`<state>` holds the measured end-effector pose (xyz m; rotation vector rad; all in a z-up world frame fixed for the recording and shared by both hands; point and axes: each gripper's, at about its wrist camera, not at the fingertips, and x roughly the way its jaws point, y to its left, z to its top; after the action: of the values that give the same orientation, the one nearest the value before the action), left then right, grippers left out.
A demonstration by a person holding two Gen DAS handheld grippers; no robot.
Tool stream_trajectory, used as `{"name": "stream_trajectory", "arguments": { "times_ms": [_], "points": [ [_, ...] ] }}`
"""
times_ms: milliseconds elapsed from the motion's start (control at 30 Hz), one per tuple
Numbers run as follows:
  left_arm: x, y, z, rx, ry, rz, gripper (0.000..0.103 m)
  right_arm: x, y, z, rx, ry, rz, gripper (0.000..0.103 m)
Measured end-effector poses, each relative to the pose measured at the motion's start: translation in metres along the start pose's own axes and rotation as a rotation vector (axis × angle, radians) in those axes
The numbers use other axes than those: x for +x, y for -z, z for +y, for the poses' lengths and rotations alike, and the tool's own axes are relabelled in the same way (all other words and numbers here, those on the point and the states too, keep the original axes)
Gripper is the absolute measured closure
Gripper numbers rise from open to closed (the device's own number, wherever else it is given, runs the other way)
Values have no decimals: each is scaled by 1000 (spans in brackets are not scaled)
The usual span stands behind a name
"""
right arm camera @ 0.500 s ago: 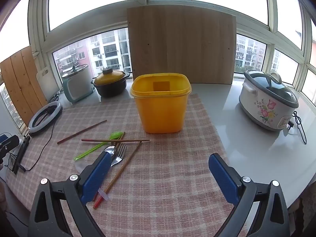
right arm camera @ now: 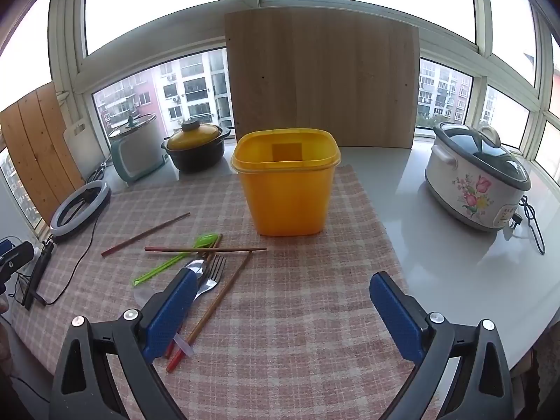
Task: Organize utensils
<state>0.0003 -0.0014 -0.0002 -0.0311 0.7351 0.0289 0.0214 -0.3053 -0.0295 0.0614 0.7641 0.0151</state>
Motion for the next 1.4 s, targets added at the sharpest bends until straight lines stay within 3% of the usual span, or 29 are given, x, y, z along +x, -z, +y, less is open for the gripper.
{"name": "stream_trajectory", "arguments": {
  "times_ms": [1200,1400],
  "points": [
    [0,0,0,2,-2,-4,1,6,1,-3,3,-1,13,3],
    [5,-12,-10,3,-1,-1,1,6,1,-2,3,2,14,3]
  ]
}}
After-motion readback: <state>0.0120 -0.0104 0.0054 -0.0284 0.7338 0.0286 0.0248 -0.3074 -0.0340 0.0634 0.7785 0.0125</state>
